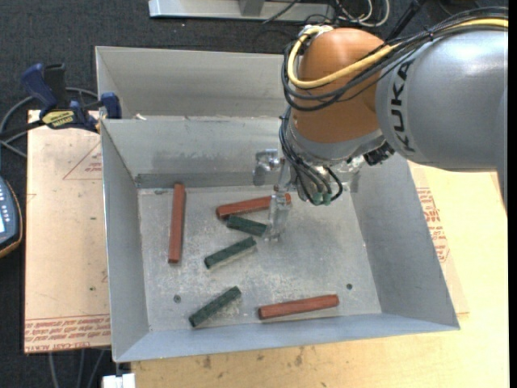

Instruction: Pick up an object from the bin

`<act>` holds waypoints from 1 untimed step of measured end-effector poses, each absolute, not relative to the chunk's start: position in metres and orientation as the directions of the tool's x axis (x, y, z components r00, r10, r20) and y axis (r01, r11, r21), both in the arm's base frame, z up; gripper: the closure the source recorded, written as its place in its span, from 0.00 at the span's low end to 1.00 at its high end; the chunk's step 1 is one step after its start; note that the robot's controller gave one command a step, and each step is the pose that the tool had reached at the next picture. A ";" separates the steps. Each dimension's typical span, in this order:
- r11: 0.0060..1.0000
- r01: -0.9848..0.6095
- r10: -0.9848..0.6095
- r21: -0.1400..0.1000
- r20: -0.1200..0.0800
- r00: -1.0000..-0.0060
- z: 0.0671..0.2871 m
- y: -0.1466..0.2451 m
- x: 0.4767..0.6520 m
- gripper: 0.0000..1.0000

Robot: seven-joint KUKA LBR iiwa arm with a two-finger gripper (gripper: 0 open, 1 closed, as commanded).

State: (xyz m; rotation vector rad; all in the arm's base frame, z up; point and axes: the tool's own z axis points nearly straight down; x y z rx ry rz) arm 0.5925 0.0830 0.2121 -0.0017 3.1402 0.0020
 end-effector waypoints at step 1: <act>0.971 0.241 0.241 0.004 -0.007 -0.970 0.070 0.065 0.592 0.00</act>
Offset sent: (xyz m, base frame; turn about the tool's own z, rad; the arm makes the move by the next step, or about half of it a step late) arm -0.0030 -0.0181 -0.1421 0.2447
